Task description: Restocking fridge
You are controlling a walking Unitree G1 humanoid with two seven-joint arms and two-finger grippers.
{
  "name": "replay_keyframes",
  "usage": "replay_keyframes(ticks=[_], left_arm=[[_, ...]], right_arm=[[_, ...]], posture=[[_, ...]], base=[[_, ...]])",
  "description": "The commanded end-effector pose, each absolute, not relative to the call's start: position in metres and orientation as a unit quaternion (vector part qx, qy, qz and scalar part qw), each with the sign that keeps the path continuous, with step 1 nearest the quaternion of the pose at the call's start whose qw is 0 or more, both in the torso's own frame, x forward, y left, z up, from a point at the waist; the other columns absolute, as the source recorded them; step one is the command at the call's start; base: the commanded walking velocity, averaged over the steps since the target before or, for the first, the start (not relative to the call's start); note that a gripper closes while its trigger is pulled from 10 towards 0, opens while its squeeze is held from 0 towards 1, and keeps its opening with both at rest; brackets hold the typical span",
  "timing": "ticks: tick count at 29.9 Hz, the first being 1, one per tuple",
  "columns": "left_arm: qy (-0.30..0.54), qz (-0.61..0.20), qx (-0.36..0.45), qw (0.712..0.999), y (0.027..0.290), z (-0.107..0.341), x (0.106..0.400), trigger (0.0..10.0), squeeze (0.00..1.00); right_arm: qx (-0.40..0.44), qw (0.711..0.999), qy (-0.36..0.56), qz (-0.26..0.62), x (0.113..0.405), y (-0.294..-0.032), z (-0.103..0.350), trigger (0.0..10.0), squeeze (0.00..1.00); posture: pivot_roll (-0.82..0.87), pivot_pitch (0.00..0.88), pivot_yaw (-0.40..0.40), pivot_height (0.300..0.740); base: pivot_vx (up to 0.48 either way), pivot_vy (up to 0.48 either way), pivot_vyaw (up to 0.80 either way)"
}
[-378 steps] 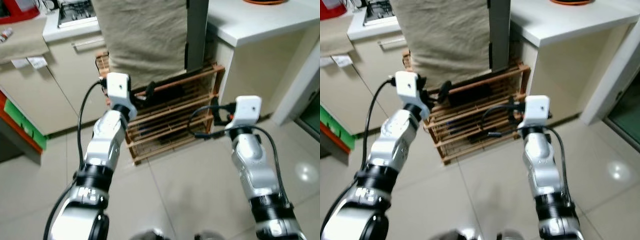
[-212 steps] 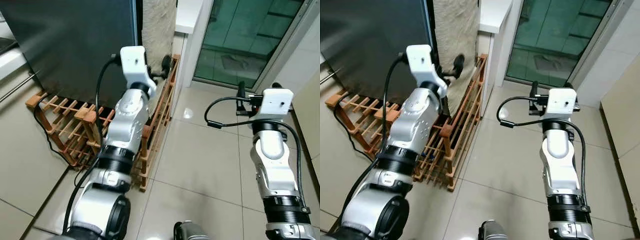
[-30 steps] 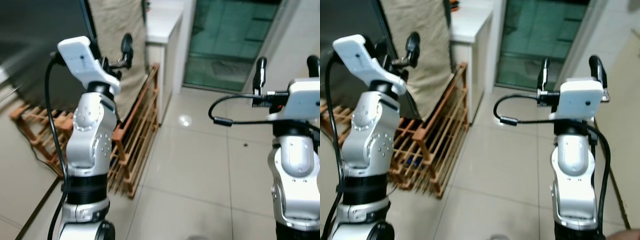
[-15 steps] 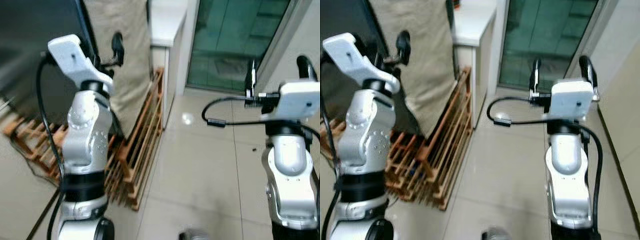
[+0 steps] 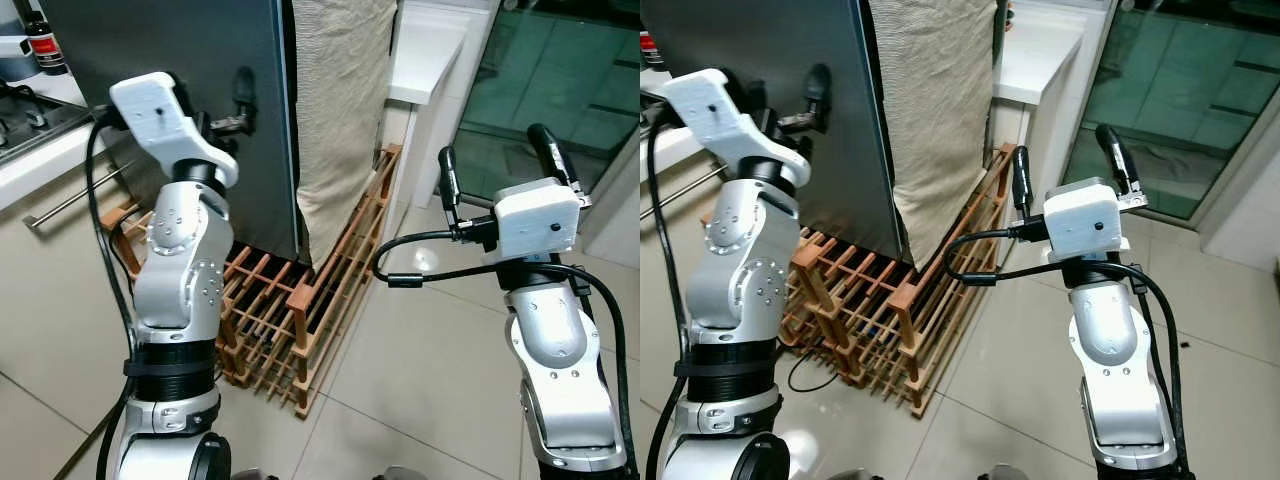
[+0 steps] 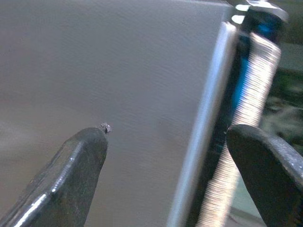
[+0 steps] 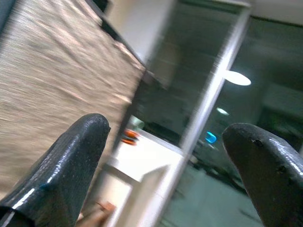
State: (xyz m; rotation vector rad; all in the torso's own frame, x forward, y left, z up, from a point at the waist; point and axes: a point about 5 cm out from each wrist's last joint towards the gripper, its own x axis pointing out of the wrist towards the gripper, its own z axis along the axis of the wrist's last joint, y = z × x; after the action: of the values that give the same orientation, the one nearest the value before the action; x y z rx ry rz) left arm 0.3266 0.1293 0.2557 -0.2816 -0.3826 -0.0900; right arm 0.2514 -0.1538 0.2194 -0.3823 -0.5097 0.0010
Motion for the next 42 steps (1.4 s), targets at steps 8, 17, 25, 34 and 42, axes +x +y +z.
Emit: replay_keyframes(ticks=[8, 17, 25, 34, 42], left_arm=[[-0.137, -0.121, -0.098, 0.978, 0.101, 0.241, 0.329, 10.0, 0.00], [-0.121, -0.064, -0.077, 0.988, 0.108, 0.240, 0.345, 10.0, 0.00], [-0.117, -0.066, -0.090, 0.987, 0.101, 0.240, 0.351, 10.0, 0.00], [-0.136, -0.118, -0.113, 0.977, 0.085, 0.249, 0.346, 10.0, 0.00], [-0.104, -0.120, -0.105, 0.982, 0.072, 0.236, 0.351, 10.0, 0.00]], right_arm=[[-0.065, 0.976, -0.183, -0.096, 0.256, -0.191, 0.206, 10.0, 0.00], [-0.062, 0.979, -0.168, -0.094, 0.254, -0.189, 0.198, 10.0, 0.00], [-0.063, 0.979, -0.165, -0.097, 0.252, -0.191, 0.198, 10.0, 0.00], [-0.067, 0.979, -0.163, -0.102, 0.250, -0.193, 0.198, 10.0, 0.00], [-0.069, 0.979, -0.161, -0.102, 0.251, -0.192, 0.197, 10.0, 0.00]], posture=[[-0.18, 0.000, 0.033, 0.711], [-0.19, 0.000, 0.041, 0.711], [-0.20, 0.000, 0.044, 0.711], [-0.21, 0.000, 0.048, 0.711], [-0.21, 0.000, 0.049, 0.711]], base=[[0.000, 0.000, 0.00], [0.000, 0.000, 0.00], [0.000, 0.000, 0.00], [0.000, 0.000, 0.00], [0.000, 0.000, 0.00]])
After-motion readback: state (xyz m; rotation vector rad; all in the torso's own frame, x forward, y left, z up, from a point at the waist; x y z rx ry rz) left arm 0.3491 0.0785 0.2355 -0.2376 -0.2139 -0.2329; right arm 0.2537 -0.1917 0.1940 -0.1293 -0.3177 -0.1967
